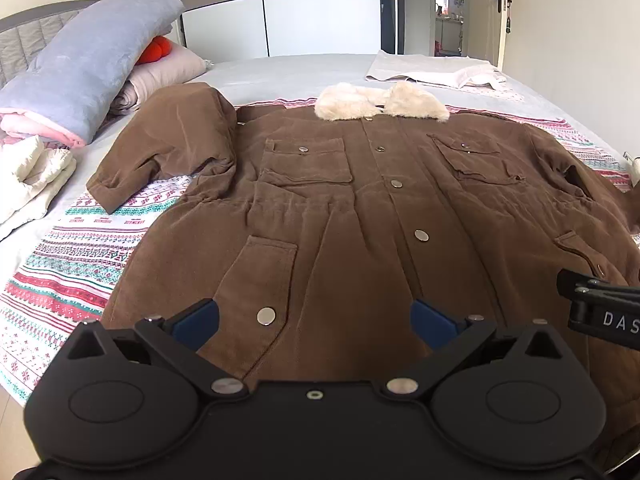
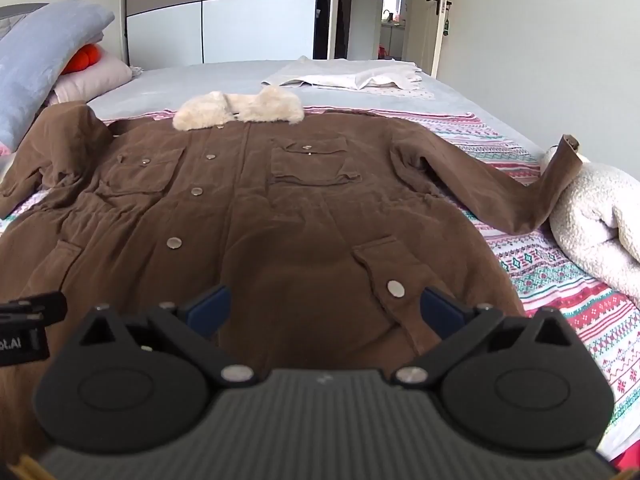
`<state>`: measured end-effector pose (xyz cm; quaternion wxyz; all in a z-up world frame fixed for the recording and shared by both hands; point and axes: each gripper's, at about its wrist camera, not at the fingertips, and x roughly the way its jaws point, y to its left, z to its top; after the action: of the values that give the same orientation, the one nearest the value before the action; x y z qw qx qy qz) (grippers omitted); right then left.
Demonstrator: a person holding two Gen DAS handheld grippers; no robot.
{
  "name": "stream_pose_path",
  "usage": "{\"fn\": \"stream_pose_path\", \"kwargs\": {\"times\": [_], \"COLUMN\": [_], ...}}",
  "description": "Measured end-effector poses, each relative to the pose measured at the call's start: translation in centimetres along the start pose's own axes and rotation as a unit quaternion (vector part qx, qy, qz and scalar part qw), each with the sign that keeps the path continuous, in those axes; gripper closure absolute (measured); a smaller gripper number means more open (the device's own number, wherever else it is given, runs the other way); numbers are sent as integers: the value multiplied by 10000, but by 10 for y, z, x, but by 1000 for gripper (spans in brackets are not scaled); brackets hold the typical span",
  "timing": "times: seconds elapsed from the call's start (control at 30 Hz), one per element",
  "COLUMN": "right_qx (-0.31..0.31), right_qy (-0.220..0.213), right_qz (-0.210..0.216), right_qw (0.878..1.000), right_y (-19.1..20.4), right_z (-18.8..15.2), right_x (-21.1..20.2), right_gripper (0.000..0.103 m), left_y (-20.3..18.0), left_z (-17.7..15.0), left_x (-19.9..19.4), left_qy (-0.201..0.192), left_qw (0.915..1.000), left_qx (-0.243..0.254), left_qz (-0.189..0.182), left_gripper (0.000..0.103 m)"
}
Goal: Fold large clothes
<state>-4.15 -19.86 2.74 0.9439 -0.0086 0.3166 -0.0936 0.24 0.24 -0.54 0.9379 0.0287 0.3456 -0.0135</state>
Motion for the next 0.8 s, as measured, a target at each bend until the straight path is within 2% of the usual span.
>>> {"fn": "stream_pose_path", "kwargs": {"times": [0.8], "right_qx": [0], "right_qy": [12], "right_qz": [-15], "right_qw": [10000], "right_y": [1], "right_z": [1], "right_x": [0], "right_gripper": [0], "left_y": [0], "left_z": [0], "left_x": [1], "left_qy": [4], "left_qw": [10000], "left_qx": [1], "left_qz": [-36], "left_gripper": [0]}}
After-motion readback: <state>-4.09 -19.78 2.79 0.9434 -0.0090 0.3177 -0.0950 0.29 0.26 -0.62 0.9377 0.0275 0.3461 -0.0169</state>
